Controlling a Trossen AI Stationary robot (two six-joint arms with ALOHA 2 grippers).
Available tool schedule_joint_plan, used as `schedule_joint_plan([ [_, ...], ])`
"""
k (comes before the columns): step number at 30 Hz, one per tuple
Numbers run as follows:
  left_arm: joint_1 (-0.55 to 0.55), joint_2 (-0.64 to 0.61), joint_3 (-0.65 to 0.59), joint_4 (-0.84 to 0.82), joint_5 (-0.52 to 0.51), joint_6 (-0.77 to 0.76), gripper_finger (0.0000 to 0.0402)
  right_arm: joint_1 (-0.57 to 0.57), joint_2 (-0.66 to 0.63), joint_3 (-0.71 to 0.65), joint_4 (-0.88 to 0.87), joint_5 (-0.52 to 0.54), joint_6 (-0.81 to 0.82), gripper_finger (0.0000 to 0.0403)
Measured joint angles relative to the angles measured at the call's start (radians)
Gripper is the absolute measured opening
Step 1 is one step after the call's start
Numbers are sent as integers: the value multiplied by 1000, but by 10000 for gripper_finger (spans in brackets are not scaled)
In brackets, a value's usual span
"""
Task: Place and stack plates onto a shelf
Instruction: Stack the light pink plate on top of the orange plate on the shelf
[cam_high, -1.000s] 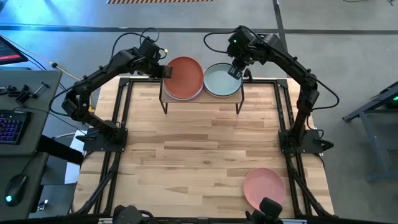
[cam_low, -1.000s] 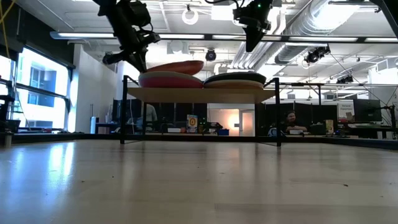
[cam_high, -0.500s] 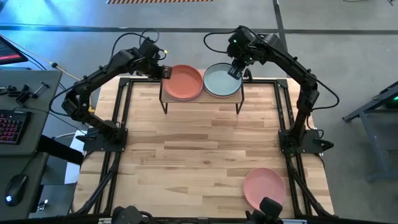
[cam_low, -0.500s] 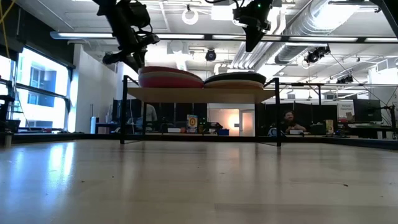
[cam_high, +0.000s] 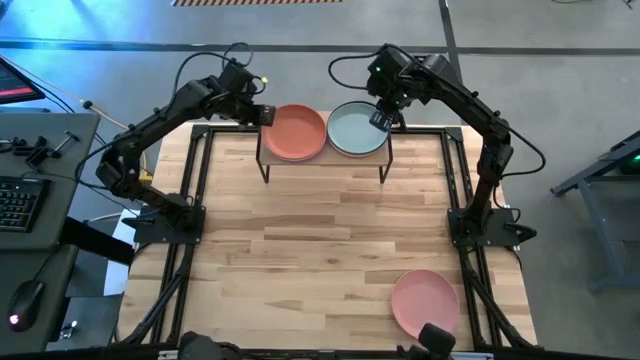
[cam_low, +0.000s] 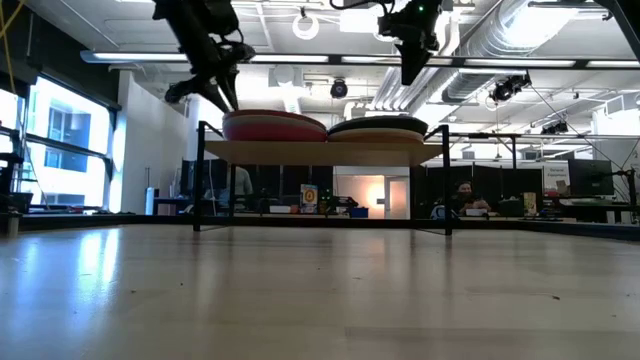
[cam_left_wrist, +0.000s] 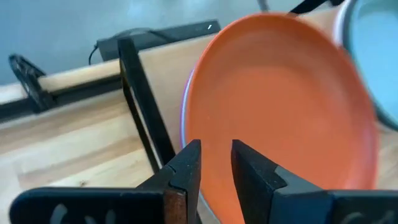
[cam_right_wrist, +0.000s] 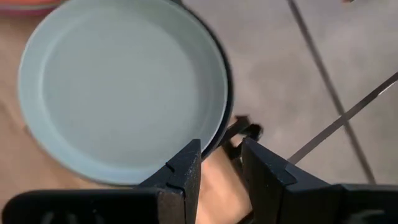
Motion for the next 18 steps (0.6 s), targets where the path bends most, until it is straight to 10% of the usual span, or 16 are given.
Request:
schedule_joint_plan([
  [18, -129, -186, 0, 27, 1, 24, 79, 152, -25, -3, -106, -322, 102, 97],
])
